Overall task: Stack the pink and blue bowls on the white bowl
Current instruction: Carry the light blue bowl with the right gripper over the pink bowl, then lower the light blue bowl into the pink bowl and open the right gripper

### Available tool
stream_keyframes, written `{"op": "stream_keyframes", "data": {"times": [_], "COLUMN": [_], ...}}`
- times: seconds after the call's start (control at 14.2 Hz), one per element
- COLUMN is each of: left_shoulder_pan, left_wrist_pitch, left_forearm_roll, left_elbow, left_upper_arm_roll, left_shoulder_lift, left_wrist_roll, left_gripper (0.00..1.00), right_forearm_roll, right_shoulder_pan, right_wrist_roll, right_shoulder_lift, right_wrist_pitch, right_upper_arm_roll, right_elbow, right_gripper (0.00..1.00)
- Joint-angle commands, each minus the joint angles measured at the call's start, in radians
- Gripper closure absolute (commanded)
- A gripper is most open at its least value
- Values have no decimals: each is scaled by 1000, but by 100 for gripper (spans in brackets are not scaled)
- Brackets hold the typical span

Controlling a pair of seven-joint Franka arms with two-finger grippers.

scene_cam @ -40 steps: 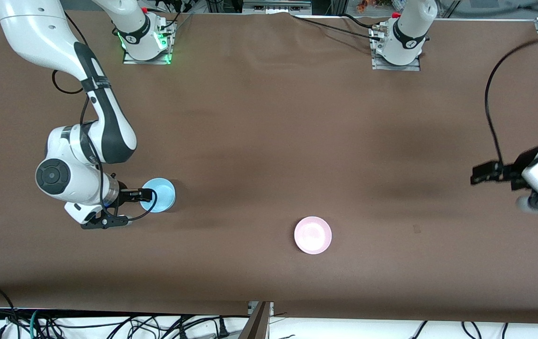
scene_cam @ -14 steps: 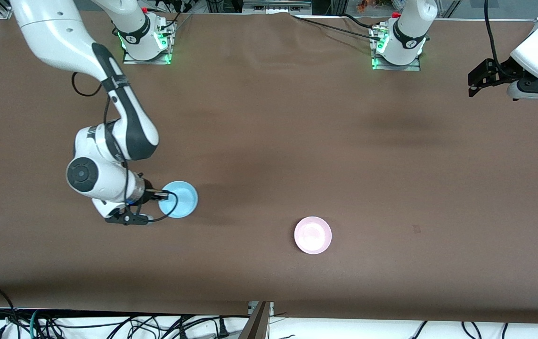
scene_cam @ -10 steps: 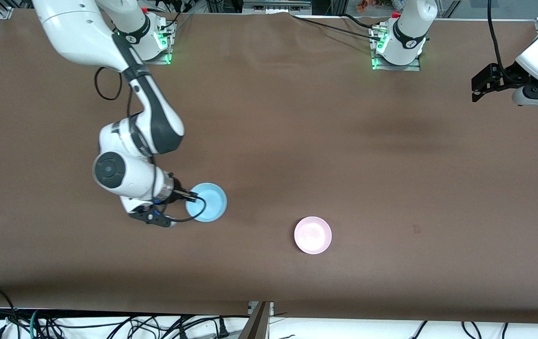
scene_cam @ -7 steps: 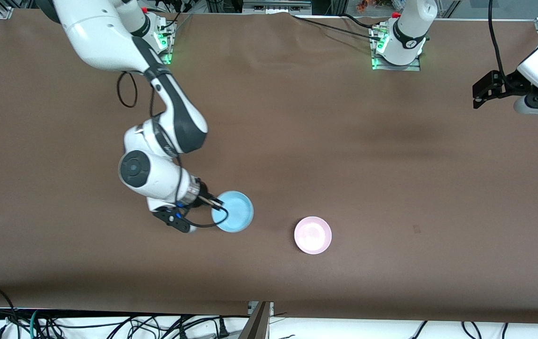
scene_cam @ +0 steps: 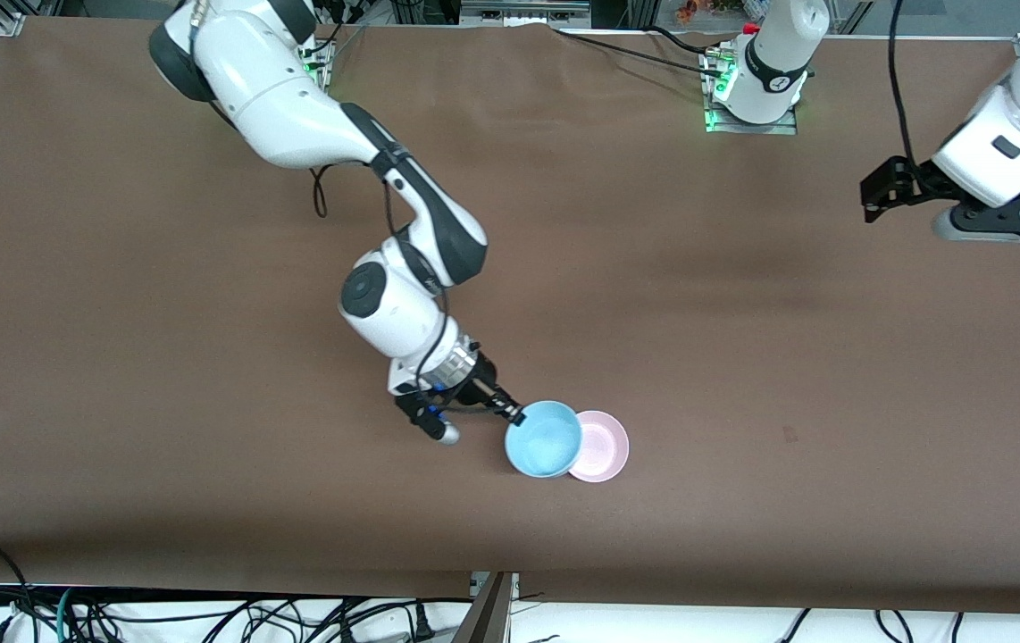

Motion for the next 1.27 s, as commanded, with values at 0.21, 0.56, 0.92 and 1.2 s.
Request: {"op": "stream_keyframes", "data": {"times": [0.21,0.56,0.92,1.2], "left_shoulder_pan": [13,13,13,25], "left_wrist_pitch": [86,126,215,221], "left_forearm_roll": [-64,-66,-67,-67], "left_elbow": [7,4,-139,-163], "left_upper_arm_roll": [7,1,-7,-7], "left_shoulder_lift": [24,21,-55,-71], "left_wrist_roll": [-7,-6,-7,-7], "left_gripper": [0,0,0,0], "right_forearm_roll": [14,14,11,9], "right_shoulder_pan": [13,32,56,65], "right_wrist_roll": [1,-2,-2,-3], "right_shoulder_lift": [79,128,156,167], "right_wrist_pitch": [73,186,220,237], "right_upper_arm_roll": [42,44,41,36], "right_elbow": [104,106,107,107], "right_gripper": [100,100,100,100]}}
